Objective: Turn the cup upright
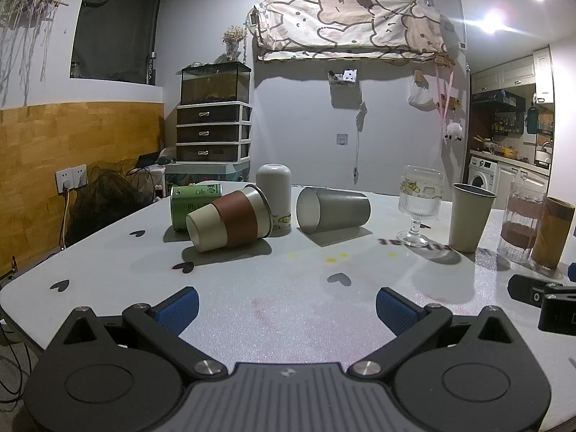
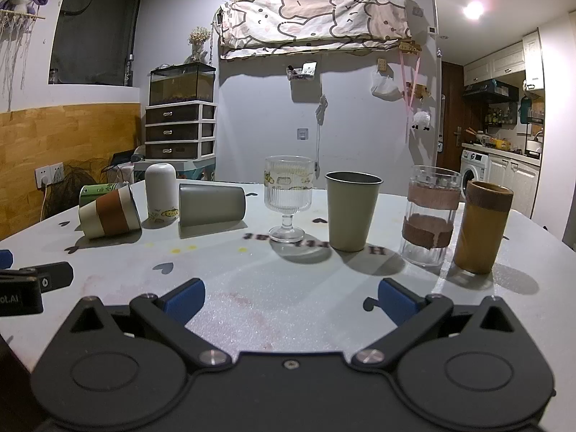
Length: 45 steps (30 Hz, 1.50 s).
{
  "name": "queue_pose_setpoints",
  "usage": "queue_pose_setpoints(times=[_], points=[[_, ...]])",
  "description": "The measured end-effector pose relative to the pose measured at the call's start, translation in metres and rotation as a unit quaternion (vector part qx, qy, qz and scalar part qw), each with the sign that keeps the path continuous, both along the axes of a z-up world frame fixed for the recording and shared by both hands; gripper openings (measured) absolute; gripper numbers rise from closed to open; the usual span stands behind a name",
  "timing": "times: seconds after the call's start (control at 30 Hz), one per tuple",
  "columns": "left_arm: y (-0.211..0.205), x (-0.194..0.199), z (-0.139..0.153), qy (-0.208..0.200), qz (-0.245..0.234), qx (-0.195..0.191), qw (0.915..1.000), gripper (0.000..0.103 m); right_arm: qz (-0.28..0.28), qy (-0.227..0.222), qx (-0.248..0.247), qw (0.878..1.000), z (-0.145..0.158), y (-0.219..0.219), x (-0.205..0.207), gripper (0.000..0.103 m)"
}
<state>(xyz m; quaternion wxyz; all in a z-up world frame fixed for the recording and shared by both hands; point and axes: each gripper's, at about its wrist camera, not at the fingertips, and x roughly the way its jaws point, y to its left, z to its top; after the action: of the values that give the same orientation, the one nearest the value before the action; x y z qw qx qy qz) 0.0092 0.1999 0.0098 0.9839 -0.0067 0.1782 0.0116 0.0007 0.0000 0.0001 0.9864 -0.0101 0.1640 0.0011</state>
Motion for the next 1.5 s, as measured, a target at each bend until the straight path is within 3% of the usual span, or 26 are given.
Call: queue_pose_setpoints(times=[0.77,1.5], points=[[-0.006,0.001,-0.008,0.002,-0.002,0.0,1.0,0.103,0.0,0.001,0.001,1.0,-0.011,-0.001,0.005,0.103],[0.005,0.016,0.011,0.001,-0.021,0.012,0.9997,0.103,0.001,0.004,0.006,1.0,-0.009,-0.001,-0.002,0.103]])
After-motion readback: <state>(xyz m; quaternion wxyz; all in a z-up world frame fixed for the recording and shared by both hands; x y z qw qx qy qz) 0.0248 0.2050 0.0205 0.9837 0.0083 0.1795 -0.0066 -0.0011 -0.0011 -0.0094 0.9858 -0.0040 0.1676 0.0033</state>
